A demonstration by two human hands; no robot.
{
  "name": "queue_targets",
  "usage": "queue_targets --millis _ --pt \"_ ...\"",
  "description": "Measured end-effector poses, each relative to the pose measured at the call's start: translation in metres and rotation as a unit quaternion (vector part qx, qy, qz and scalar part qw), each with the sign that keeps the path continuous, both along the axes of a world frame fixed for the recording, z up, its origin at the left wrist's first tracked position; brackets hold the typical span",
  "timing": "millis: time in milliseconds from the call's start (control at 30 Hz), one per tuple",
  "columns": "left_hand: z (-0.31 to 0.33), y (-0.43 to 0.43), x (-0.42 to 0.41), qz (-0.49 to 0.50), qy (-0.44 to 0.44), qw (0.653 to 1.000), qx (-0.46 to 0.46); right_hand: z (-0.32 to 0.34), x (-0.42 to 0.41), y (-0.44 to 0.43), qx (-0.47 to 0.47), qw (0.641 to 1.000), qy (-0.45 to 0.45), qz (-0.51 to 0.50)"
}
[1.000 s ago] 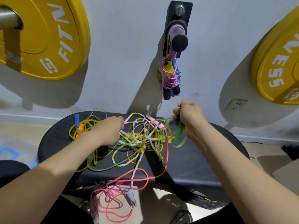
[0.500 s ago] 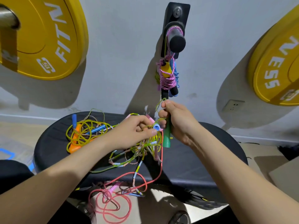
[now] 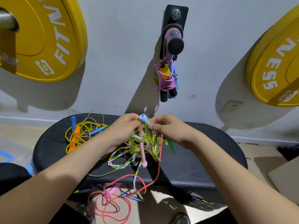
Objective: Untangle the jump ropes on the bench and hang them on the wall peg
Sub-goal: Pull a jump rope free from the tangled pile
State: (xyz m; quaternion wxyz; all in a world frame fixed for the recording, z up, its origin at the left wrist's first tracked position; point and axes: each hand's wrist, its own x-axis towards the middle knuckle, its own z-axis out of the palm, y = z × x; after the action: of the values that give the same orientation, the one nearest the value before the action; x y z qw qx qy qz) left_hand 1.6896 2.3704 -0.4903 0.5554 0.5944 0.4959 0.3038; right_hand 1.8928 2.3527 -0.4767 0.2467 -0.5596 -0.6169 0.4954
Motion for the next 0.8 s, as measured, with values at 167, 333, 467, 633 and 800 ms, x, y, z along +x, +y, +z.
queue_targets --millis 167,333,467,633,800 --pt "0.007 0.004 -0.001 0.017 -0.14 0.984 -0.108 -0.001 -0.002 0.0 0.073 0.996 -0.027 -0.045" --pt "0.007 0.004 -0.006 -0.037 -0.16 0.981 -0.107 0.01 0.003 0.001 0.127 0.991 -0.036 -0.023" --pt "0.009 0.005 -0.012 -0.118 -0.233 0.951 -0.163 0.023 0.008 0.0 0.177 0.982 -0.048 0.05" --pt "0.008 0.009 -0.011 0.009 -0.119 0.99 -0.07 0.011 0.011 0.0 0.247 0.931 -0.26 0.074" --pt "0.015 0.014 -0.023 -0.044 0.194 0.966 0.166 -0.003 0.021 0.001 0.189 0.889 -0.414 0.042"
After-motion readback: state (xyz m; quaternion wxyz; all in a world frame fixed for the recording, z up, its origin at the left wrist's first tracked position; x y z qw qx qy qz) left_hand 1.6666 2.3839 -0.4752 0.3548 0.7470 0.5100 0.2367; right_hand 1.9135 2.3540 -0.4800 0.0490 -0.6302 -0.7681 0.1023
